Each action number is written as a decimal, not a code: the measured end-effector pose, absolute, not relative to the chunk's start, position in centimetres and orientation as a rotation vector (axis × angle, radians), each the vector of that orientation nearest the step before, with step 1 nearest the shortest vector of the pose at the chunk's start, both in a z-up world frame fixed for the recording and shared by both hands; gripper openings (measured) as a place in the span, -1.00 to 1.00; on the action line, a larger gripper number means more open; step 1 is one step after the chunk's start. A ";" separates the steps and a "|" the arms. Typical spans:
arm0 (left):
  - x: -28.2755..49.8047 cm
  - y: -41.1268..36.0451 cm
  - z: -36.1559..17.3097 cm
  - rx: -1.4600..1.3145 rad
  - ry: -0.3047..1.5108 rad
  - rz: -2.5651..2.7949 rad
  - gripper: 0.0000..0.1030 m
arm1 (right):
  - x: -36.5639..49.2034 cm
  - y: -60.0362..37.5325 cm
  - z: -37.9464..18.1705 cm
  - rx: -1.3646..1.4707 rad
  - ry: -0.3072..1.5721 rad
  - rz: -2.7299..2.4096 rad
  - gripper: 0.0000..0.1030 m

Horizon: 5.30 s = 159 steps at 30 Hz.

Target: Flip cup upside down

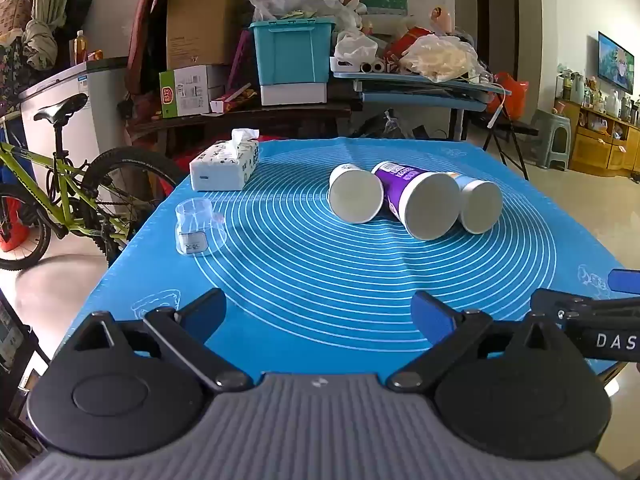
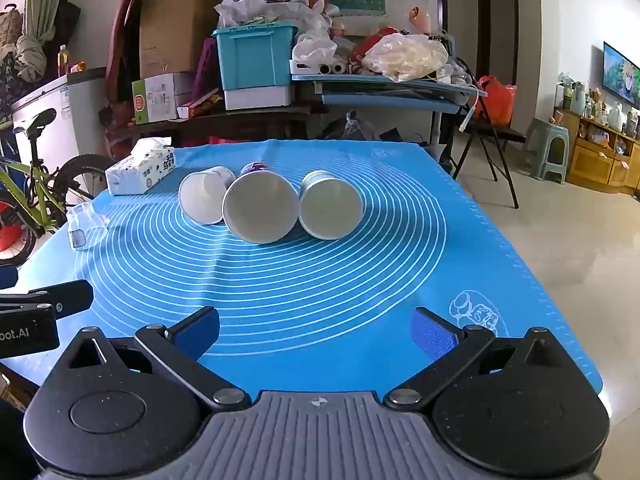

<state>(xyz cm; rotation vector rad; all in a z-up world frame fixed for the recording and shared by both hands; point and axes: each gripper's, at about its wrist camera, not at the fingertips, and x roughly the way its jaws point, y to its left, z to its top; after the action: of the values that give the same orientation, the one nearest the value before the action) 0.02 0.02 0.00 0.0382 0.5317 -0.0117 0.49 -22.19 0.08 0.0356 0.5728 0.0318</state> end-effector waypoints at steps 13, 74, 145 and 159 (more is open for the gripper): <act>0.1 1.0 0.1 0.037 0.527 -0.006 0.90 | 0.8 -21.7 0.1 0.035 0.579 0.039 1.00; 0.3 0.7 0.3 0.020 0.521 -0.009 0.90 | 0.4 -21.7 0.2 0.000 0.574 0.036 1.00; 24.7 -3.0 -0.6 -0.076 0.747 -0.048 0.05 | 11.9 -24.0 -1.1 -0.026 0.626 0.197 1.00; 16.4 -1.2 1.9 -0.017 0.736 -0.074 0.03 | 10.1 -23.7 -0.1 -0.032 0.615 0.198 1.00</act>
<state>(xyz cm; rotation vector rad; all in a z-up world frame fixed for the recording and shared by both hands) 16.44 -1.19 1.85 -0.0169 0.7358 -0.0740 10.11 -23.66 -0.12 -0.0315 0.6149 0.1978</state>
